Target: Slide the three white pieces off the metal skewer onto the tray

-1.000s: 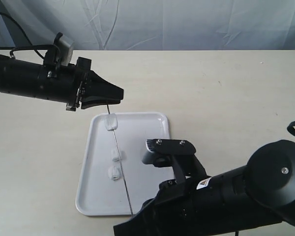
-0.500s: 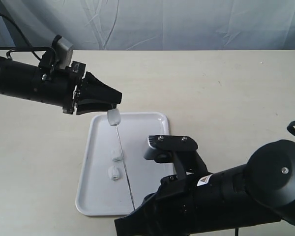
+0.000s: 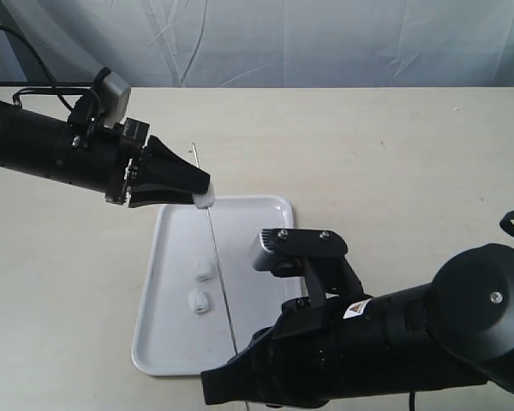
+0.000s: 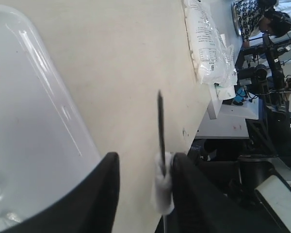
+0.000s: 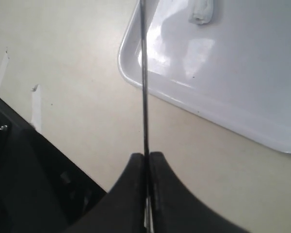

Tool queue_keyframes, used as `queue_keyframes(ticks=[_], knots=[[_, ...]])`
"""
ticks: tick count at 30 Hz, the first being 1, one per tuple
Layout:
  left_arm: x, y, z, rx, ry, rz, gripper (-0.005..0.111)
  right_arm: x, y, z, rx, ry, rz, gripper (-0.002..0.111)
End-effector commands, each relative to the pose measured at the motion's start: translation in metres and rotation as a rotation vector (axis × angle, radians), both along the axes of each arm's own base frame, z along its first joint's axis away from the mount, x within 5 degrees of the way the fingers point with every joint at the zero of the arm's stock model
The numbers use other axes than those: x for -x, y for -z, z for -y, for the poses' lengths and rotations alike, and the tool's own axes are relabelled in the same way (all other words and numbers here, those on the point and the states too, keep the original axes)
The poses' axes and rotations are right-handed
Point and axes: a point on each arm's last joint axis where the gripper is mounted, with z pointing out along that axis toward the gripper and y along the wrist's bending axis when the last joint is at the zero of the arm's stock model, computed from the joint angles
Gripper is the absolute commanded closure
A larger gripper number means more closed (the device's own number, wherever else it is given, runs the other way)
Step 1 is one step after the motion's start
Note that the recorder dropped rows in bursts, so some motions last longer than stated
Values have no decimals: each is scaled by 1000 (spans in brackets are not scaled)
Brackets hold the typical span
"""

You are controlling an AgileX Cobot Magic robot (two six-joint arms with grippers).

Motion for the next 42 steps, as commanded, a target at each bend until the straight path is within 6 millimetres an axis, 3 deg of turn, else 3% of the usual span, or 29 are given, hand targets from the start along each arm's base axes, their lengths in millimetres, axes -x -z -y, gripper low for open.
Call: queue_keyframes(ticks=[1, 7, 16, 30, 42], knots=[[3, -2, 4, -2, 32, 4, 72, -2, 1, 1, 9, 5, 25, 109], [8, -1, 12, 1, 61, 3, 72, -3, 1, 1, 10, 11, 31, 109], [7, -2, 13, 19, 43, 0, 94, -2, 1, 1, 10, 9, 29, 109], [2, -7, 12, 71, -12, 10, 95, 1, 2, 1, 14, -28, 8, 109], [-15, -15, -9, 162, -175, 41, 95, 9, 2, 1, 12, -96, -51, 109]])
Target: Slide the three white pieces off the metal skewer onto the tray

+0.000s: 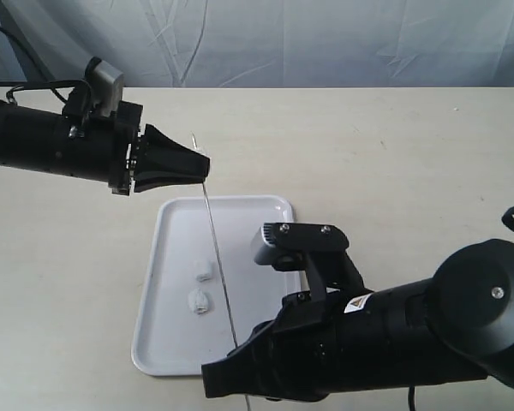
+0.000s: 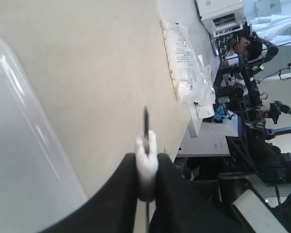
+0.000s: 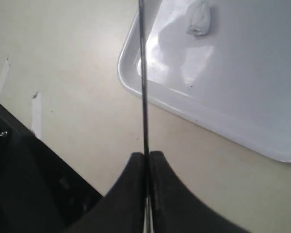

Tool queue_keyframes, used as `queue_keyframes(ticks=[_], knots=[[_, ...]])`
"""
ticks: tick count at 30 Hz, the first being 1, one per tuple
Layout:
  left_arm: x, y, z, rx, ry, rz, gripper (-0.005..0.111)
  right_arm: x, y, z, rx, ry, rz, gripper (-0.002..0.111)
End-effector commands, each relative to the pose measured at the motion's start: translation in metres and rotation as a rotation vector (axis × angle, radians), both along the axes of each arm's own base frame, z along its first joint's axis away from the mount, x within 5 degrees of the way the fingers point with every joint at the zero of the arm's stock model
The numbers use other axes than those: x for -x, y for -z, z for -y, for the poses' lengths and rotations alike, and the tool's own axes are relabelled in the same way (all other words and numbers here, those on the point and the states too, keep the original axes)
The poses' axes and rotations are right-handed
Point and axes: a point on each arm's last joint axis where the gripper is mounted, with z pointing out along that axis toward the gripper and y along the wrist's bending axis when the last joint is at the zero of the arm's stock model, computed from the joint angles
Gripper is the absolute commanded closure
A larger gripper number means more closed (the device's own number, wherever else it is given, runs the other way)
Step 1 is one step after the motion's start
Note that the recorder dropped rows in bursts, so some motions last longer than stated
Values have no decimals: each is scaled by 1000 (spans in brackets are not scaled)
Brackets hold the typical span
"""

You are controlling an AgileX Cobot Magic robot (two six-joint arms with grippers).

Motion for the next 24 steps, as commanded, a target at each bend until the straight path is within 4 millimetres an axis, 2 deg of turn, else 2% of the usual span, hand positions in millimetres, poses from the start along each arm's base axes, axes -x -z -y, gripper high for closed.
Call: queue_keyframes(ticks=[1, 20, 22, 24], knots=[[-12, -9, -8, 67, -117, 27, 95, 9, 2, 0, 10, -86, -51, 109], [-13, -9, -11, 60, -125, 43, 95, 19, 2, 0, 4, -163, -133, 109], [-12, -7, -11, 40, -112, 45, 95, 19, 2, 0, 4, -163, -133, 109], [-11, 2, -13, -63, -101, 53, 95, 19, 2, 0, 4, -163, -133, 109]])
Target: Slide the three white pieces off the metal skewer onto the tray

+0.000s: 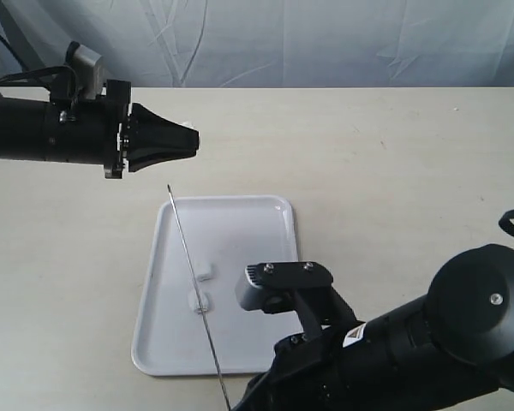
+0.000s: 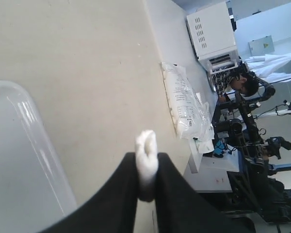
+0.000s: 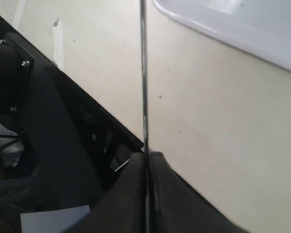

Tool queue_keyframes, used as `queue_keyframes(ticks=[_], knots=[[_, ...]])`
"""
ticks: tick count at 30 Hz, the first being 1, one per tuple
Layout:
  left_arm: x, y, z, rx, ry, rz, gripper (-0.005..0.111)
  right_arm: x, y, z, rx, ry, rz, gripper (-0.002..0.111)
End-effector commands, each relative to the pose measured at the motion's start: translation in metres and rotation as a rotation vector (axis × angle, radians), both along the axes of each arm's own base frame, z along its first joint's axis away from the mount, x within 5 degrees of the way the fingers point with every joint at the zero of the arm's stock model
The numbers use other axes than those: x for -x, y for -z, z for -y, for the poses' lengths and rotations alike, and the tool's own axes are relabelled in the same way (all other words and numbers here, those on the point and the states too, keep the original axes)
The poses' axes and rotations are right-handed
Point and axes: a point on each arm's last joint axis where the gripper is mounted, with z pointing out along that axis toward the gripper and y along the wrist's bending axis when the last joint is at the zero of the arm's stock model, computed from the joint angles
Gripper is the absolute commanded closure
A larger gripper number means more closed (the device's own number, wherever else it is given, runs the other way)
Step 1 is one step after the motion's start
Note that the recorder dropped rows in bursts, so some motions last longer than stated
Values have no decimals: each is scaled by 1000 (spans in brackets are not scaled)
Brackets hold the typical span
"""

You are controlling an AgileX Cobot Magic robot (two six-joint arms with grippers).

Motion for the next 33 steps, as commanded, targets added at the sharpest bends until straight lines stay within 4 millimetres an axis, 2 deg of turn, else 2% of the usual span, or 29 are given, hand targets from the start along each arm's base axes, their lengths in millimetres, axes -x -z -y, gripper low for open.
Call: queue_keyframes(ticks=[1, 4, 9, 13, 16, 18, 20, 23, 26, 33], knots=[[1, 10, -4, -153, 19, 17, 95, 1, 2, 1, 8, -13, 4, 109], [3, 27, -13, -348, 25, -22, 95, 0, 2, 1, 9, -9, 9, 109], [12, 53, -12, -448, 117, -163, 95, -9, 1, 2, 9, 78, 70, 109], [21, 72, 8, -470, 223, -242, 95, -21, -1, 5, 9, 129, 96, 109], [31, 88, 32, -489, 308, -268, 95, -49, -7, 17, -1, 182, 71, 109], [33, 97, 38, -506, 324, -280, 94, -61, -11, 24, -8, 201, 48, 109], [33, 101, 40, -503, 318, -290, 90, -71, -15, 29, -4, 196, 44, 109], [32, 100, 41, -491, 305, -297, 76, -80, -15, 27, 10, 141, 13, 109], [31, 99, 42, -468, 293, -298, 67, -86, -5, 20, 37, 115, -48, 109], [27, 87, 38, -380, 309, -309, 66, -99, 20, 10, 100, 128, -103, 109]])
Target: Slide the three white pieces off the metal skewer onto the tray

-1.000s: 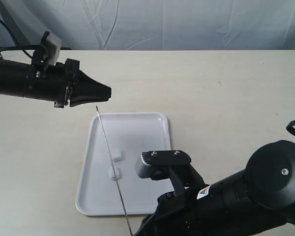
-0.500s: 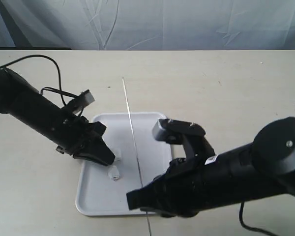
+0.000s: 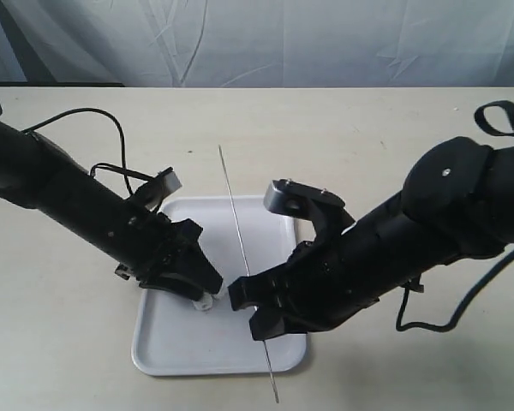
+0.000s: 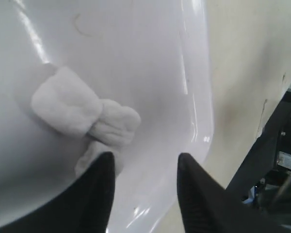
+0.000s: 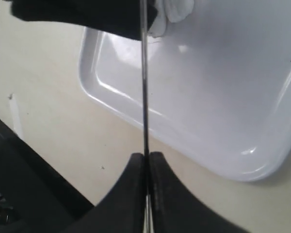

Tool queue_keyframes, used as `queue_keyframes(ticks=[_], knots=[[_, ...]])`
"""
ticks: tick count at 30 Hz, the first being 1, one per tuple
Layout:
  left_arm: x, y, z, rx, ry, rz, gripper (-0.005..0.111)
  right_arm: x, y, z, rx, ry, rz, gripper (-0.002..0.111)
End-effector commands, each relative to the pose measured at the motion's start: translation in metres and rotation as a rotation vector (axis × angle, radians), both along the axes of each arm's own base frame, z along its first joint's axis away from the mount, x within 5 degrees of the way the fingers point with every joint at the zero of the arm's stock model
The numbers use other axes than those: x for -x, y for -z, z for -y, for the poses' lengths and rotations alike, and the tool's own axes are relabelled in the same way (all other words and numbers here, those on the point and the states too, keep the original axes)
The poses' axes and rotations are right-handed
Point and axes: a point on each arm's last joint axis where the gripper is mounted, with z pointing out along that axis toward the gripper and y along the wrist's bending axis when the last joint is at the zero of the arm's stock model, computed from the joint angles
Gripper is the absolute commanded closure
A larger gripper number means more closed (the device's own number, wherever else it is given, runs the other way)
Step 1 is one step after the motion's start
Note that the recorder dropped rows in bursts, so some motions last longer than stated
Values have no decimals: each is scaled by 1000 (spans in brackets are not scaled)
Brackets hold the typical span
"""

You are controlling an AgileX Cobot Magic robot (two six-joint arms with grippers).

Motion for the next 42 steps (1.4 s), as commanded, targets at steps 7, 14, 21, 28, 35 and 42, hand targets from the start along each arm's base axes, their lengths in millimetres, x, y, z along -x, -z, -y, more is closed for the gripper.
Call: queue_keyframes(ticks=[7, 14, 21, 28, 35, 42], knots=[[-13, -35, -12, 231, -74, -41, 66, -15, 32, -5, 79, 26, -39, 107], [-16, -45, -12, 279, -77, 43, 66, -15, 38, -5, 87, 39, -61, 76], [-19, -61, -32, 263, -72, 142, 66, -15, 13, -3, 40, 34, 16, 73], [9, -130, -48, 293, 19, 524, 66, -9, -55, 17, -3, -39, 392, 73], [93, -213, -58, 314, 150, 1099, 66, 12, -124, 44, -121, 35, 687, 73], [192, -247, -77, 109, -11, 1485, 66, 56, -157, 101, -290, 276, 1048, 73]])
